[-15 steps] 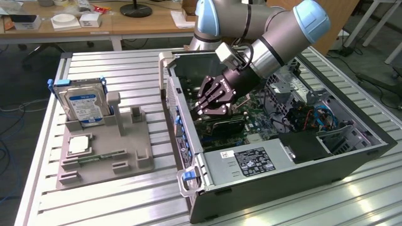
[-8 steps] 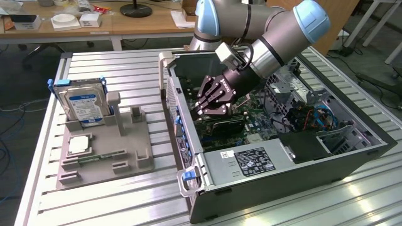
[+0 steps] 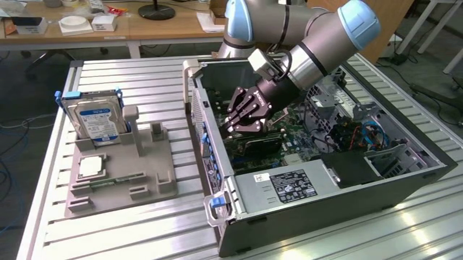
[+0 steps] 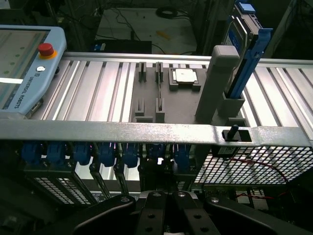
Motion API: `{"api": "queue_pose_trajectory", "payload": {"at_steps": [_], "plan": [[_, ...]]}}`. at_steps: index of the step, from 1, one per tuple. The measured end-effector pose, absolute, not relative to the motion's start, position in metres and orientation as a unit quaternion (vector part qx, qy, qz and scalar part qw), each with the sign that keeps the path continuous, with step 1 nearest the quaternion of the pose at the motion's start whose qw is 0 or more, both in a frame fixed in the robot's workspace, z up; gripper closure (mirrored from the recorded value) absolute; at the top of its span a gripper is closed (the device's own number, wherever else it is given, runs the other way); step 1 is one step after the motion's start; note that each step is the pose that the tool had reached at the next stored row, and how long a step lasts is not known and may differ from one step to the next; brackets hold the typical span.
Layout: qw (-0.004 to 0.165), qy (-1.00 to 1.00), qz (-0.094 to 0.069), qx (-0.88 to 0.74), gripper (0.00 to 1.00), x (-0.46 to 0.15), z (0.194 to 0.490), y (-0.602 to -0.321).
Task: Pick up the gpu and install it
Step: 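Press down on the gpu until it lock into place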
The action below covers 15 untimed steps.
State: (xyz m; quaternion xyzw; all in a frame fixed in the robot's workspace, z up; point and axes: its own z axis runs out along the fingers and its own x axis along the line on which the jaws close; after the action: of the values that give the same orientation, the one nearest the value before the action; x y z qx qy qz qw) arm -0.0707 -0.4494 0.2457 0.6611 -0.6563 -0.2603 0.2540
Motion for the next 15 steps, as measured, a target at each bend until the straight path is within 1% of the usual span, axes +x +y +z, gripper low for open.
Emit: {"api": "queue_pose_trajectory", "payload": {"at_steps": [4, 15], "plan": [[0.252, -0.657, -0.258, 0.662, 0.9, -0.0703, 0.2457, -0.4493], [0.222, -0.668, -0.226, 0.673, 0.9, -0.0689, 0.2456, -0.4449]]}}
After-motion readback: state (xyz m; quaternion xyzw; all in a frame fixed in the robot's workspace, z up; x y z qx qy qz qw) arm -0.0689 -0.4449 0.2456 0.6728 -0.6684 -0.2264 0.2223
